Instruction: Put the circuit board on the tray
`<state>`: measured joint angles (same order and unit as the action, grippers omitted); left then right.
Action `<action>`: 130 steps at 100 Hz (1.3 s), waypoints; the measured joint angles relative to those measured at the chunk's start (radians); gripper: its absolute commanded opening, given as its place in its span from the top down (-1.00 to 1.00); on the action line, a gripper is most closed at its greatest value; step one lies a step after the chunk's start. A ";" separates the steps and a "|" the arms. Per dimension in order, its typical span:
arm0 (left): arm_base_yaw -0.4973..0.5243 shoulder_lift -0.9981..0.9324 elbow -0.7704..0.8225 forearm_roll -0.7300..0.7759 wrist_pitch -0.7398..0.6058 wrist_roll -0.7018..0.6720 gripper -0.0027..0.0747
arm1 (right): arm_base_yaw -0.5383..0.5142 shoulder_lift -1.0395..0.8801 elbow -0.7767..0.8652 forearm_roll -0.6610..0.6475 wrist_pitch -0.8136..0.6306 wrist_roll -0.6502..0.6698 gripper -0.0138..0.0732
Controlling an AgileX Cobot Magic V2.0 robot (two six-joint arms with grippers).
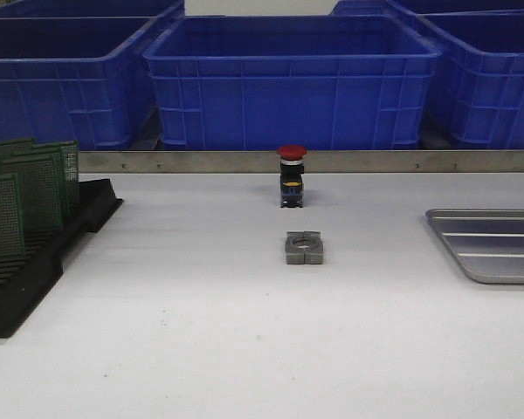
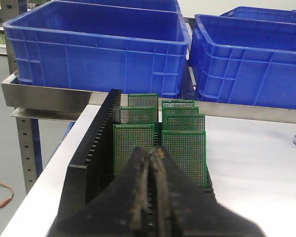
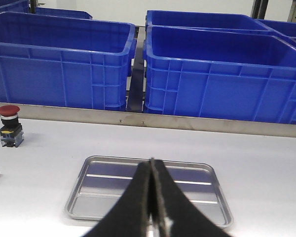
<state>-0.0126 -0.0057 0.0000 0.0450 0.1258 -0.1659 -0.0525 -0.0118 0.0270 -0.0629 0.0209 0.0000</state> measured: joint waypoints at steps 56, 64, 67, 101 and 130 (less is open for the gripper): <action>0.000 0.000 -0.001 0.000 -0.067 0.000 0.98 | 0.000 0.000 0.000 0.000 0.000 0.000 0.94; 0.000 0.000 -0.025 0.018 -0.009 0.000 0.98 | 0.000 0.000 0.000 0.000 0.000 0.000 0.94; 0.000 0.000 -0.042 0.027 0.029 0.000 0.98 | 0.000 0.000 0.000 0.000 0.000 0.000 0.94; 0.000 0.192 -0.343 0.046 0.287 0.000 0.98 | 0.000 0.000 0.000 0.000 0.000 0.000 0.94; 0.000 0.555 -0.549 0.047 0.393 0.005 0.90 | 0.000 0.000 0.000 0.000 0.000 0.000 0.94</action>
<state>-0.0126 0.5497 -0.5486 0.0921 0.5190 -0.1605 -0.0525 -0.0118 0.0270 -0.0629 0.0209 0.0000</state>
